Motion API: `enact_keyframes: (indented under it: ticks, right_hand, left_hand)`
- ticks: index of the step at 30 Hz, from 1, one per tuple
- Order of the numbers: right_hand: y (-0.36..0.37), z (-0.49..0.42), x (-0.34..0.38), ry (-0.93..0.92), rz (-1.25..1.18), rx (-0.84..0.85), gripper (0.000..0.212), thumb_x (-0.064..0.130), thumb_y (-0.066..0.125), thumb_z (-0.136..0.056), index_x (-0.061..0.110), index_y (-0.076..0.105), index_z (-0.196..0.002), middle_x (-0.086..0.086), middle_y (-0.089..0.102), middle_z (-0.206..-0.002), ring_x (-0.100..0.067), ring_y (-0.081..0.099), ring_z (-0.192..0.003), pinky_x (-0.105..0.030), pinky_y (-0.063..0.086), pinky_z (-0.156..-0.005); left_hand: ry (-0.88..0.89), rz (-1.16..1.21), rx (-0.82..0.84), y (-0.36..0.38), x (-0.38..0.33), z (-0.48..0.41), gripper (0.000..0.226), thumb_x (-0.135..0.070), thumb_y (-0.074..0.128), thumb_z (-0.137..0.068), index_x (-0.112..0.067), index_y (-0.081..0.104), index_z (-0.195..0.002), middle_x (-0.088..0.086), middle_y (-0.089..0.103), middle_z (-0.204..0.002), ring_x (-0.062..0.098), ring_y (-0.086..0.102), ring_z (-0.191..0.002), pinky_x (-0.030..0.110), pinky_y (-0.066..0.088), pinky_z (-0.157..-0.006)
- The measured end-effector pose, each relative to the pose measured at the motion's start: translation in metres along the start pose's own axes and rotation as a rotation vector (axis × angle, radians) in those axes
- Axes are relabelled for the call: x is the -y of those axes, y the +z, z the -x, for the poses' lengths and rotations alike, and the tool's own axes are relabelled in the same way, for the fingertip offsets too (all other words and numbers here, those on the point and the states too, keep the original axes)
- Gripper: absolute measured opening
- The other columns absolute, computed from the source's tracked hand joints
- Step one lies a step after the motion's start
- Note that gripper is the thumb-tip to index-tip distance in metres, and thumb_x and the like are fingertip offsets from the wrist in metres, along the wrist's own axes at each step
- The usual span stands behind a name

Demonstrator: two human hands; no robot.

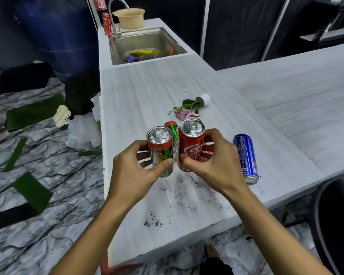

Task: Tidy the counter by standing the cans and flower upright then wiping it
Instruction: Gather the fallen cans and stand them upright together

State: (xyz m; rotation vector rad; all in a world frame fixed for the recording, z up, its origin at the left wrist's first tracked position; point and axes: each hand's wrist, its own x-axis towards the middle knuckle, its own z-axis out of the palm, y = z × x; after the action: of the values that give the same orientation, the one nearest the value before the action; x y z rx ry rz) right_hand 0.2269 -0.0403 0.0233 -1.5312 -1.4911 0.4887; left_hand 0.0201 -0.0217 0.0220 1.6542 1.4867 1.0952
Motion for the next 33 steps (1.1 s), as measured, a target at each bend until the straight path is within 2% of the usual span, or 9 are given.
enact_keyframes:
  ticks: [6,9,11,13,16,19,23,27,33]
  right_hand:
    - [-0.023,-0.044,-0.026,-0.017,-0.018,-0.026,0.061,0.052,0.083,-0.066,0.026,0.059,-0.115,0.021,0.067,-0.099,0.014,0.062,-0.092,-0.002,0.046,-0.066]
    - [-0.04,-0.069,-0.046,0.003,-0.035,-0.02,0.058,0.052,0.083,-0.065,0.033,0.057,-0.112,0.025,0.065,-0.098,0.013,0.063,-0.092,-0.005,0.049,-0.068]
    - [-0.054,-0.089,-0.064,0.009,-0.032,-0.003,0.06,0.053,0.083,-0.064,0.036,0.055,-0.113,0.029,0.063,-0.099,0.014,0.062,-0.092,-0.005,0.05,-0.069]
    - [-0.066,-0.106,-0.081,0.007,-0.029,0.008,0.061,0.051,0.084,-0.064,0.036,0.054,-0.114,0.031,0.06,-0.098,0.017,0.061,-0.092,-0.002,0.048,-0.068]
    - [-0.087,-0.131,-0.109,0.009,-0.015,0.02,0.065,0.054,0.083,-0.064,0.036,0.054,-0.118,0.031,0.058,-0.099,0.019,0.06,-0.089,0.002,0.044,-0.069]
    - [-0.107,-0.152,-0.136,0.007,-0.018,0.02,0.063,0.052,0.085,-0.063,0.042,0.05,-0.115,0.034,0.057,-0.098,0.02,0.058,-0.094,0.001,0.045,-0.07]
    - [-0.132,-0.177,-0.172,0.014,-0.03,0.02,0.063,0.046,0.088,-0.065,0.039,0.051,-0.116,0.033,0.059,-0.098,0.018,0.059,-0.097,-0.001,0.047,-0.071]
    - [-0.152,-0.201,-0.203,0.02,-0.023,0.008,0.063,0.042,0.09,-0.065,0.035,0.054,-0.117,0.032,0.059,-0.099,0.017,0.06,-0.098,-0.002,0.047,-0.072]
    - [-0.178,-0.241,-0.246,0.037,-0.02,-0.051,0.058,0.042,0.087,-0.064,0.03,0.058,-0.113,0.023,0.065,-0.1,0.007,0.065,-0.095,-0.008,0.052,-0.073]
  left_hand:
    - [0.028,0.014,-0.014,0.04,-0.022,-0.036,0.047,-0.042,0.095,-0.064,-0.042,0.065,-0.1,-0.031,0.071,-0.099,-0.013,0.067,-0.092,0.011,0.056,-0.075]
    - [0.017,0.015,-0.024,0.068,-0.03,-0.054,0.052,-0.041,0.096,-0.065,-0.035,0.068,-0.107,-0.026,0.072,-0.099,-0.01,0.069,-0.093,0.015,0.059,-0.078]
    - [0.002,0.014,-0.017,0.09,-0.036,-0.068,0.052,-0.042,0.096,-0.065,-0.035,0.067,-0.108,-0.029,0.071,-0.099,-0.009,0.069,-0.093,0.016,0.059,-0.079]
    - [-0.01,-0.003,-0.014,0.111,-0.043,-0.08,0.053,-0.043,0.095,-0.064,-0.038,0.066,-0.108,-0.034,0.069,-0.097,-0.01,0.069,-0.091,0.013,0.058,-0.079]
    - [-0.019,-0.031,-0.019,0.148,-0.055,-0.1,0.059,-0.044,0.095,-0.062,-0.035,0.066,-0.113,-0.026,0.069,-0.104,-0.009,0.069,-0.094,0.015,0.058,-0.081]
    - [-0.014,-0.064,-0.011,0.182,-0.067,-0.117,0.062,-0.044,0.095,-0.064,-0.035,0.065,-0.117,-0.022,0.07,-0.108,-0.005,0.068,-0.098,0.018,0.056,-0.084]
    - [-0.016,-0.071,0.02,0.228,-0.081,-0.14,0.059,-0.042,0.095,-0.065,-0.035,0.063,-0.114,-0.028,0.065,-0.102,-0.017,0.063,-0.096,0.001,0.046,-0.076]
    - [-0.055,-0.044,0.053,0.27,-0.089,-0.164,0.062,-0.041,0.096,-0.064,-0.029,0.063,-0.115,-0.017,0.067,-0.11,-0.006,0.066,-0.097,0.006,0.052,-0.078]
    - [-0.057,-0.039,0.05,0.325,-0.099,-0.202,0.06,-0.042,0.096,-0.063,-0.032,0.06,-0.11,-0.026,0.065,-0.101,-0.013,0.064,-0.093,0.005,0.052,-0.074]
